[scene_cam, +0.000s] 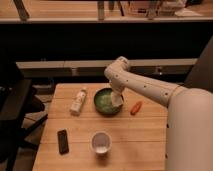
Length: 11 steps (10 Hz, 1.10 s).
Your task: Place the white sponge in the ceramic bowl
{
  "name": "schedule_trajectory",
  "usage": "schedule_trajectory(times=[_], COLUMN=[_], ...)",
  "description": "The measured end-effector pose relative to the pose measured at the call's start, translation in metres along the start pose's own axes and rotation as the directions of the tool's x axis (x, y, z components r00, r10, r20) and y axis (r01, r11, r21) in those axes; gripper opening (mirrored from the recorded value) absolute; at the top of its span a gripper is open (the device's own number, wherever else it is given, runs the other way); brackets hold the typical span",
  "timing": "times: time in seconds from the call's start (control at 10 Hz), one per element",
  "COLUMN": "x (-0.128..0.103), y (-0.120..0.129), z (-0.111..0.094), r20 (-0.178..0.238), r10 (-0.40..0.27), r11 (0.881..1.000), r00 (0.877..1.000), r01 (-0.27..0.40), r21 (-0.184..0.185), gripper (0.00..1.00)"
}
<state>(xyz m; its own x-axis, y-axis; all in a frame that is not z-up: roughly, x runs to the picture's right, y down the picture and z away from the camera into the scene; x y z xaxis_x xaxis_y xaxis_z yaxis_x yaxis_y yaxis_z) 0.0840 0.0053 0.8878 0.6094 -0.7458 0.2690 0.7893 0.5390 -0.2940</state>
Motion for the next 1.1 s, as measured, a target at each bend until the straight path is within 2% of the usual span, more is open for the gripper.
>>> schedule_trajectory(times=[0.2, 0.4, 0.9, 1.0, 1.1], x=[0.001, 0.0015, 0.003, 0.0034, 0.0037], y=[-0.0006, -0.0022, -0.0045, -0.0051, -0.006], z=[0.0004, 0.0011, 0.0024, 0.0026, 0.0024], r20=[0.0, 0.0, 0.001, 0.0, 0.0], r10=[-0.003, -0.01, -0.022, -0.024, -0.027], r11=[1.0, 1.0, 1.0, 1.0, 1.0], r00=[1.0, 1.0, 1.0, 1.0, 1.0], r01=[0.003, 0.01, 0.022, 0.024, 0.027], r21=[0.001, 0.002, 0.003, 0.003, 0.004], gripper=[0.13, 0.22, 0.22, 0.24, 0.31])
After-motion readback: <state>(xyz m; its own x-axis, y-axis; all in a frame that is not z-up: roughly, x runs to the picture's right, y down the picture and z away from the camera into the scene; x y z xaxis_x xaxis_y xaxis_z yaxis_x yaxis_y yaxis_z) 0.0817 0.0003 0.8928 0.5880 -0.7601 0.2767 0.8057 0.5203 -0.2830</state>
